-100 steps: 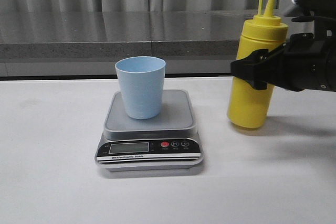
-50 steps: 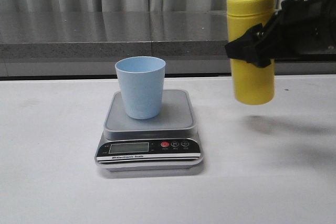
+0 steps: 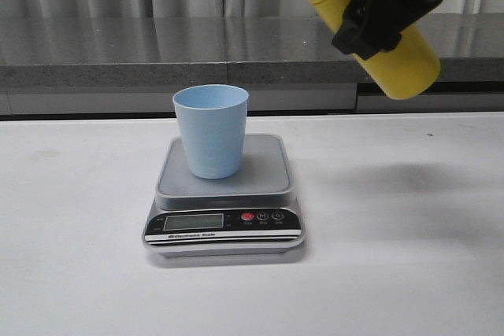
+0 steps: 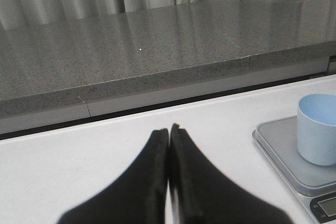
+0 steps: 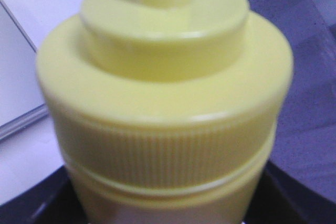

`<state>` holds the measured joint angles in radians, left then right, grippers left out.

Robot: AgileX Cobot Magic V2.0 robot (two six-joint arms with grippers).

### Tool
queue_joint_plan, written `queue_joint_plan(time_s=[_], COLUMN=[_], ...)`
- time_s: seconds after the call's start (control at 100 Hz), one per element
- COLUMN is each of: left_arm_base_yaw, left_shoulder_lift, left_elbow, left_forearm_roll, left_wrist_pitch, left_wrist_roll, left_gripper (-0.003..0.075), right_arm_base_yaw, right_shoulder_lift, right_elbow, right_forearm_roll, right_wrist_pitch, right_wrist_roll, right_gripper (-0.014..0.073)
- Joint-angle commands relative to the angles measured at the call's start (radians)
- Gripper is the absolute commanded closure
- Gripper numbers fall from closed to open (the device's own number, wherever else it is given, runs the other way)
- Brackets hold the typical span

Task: Pour seasoning into cup on scale with both arms
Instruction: 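Tilt the bottle nozzle-down toward the cup with the right gripper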

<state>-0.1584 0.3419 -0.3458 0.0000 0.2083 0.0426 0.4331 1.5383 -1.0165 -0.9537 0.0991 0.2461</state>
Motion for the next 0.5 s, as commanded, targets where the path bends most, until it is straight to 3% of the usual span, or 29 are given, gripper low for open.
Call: queue_joint_plan(time_s=[0.0, 0.24, 0.49], left_arm_base_yaw=[0.002, 0.002, 0.002], left_shoulder_lift=[0.007, 0.007, 0.007], left_elbow=[-0.026, -0.026, -0.026], left_forearm_roll=[0.0, 0.0, 0.0], left_wrist_pitch=[-0.089, -0.089, -0.089], left_wrist_roll=[-0.004, -0.004, -0.004], left_gripper=[0.0738, 0.0738, 0.0738], right_arm_base_yaw=[0.031, 0.124, 0.203], right_shoulder_lift=[-0.016, 0.061, 0.123], right_elbow=[-0.069, -0.132, -0.149], right_forearm_roll=[-0.08, -0.243, -0.377], right_wrist_pitch=[0.052, 0.285, 0.399], right_wrist_roll=[-0.005, -0.005, -0.005], right_gripper=[0.0474, 0.0474, 0.0474])
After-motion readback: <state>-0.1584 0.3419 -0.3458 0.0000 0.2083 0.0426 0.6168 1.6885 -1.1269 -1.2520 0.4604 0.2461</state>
